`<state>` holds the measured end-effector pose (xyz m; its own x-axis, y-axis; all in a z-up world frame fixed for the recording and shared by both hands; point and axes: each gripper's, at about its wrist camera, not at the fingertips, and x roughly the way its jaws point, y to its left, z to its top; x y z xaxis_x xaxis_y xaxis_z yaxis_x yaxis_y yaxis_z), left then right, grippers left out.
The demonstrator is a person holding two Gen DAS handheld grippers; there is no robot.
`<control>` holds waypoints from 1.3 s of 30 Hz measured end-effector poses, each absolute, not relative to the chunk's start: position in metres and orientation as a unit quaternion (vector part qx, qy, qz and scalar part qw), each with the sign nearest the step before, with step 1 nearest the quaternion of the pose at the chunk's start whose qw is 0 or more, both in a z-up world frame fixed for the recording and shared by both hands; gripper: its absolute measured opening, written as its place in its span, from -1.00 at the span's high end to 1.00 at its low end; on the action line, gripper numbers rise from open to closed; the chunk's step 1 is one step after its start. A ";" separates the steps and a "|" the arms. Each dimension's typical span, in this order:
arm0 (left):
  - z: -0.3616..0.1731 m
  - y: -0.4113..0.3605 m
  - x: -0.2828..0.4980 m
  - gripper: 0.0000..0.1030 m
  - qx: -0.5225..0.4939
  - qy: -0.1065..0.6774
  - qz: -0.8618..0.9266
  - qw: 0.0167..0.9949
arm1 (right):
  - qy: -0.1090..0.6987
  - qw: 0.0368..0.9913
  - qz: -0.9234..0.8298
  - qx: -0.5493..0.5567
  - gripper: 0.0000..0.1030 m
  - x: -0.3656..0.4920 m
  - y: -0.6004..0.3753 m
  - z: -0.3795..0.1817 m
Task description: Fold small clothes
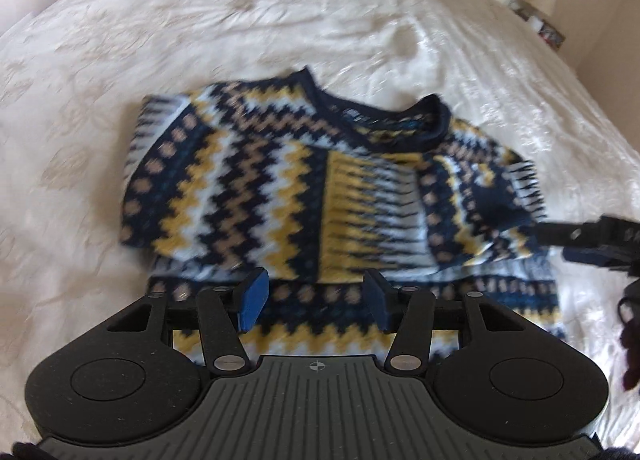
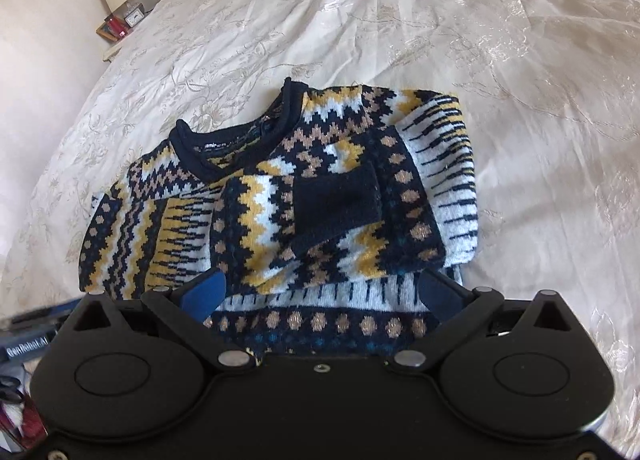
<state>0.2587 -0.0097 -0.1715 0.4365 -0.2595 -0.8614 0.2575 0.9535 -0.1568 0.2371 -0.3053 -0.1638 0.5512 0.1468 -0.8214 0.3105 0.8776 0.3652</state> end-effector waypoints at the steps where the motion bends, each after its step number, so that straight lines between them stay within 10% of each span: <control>1: -0.178 -0.002 0.259 0.02 0.000 0.514 -0.138 0.846 | 0.466 0.849 -0.046 0.246 -0.99 0.242 -0.307 -0.164; 12: -0.220 0.030 0.272 -0.08 -0.016 0.561 -0.096 0.822 | 0.470 0.837 -0.048 0.278 -0.86 0.289 -0.333 -0.191; 18: -0.221 0.030 0.270 -0.18 -0.024 0.557 -0.100 0.824 | 0.510 0.812 -0.045 0.282 0.02 0.301 -0.335 -0.205; 20: -0.221 0.030 0.269 -0.18 -0.024 0.556 -0.099 0.825 | 0.514 0.808 -0.042 0.284 0.60 0.302 -0.335 -0.206; 39: -0.145 0.037 0.327 -0.18 -0.045 0.476 -0.074 0.875 | 0.421 0.874 -0.051 0.239 0.65 0.272 -0.354 -0.121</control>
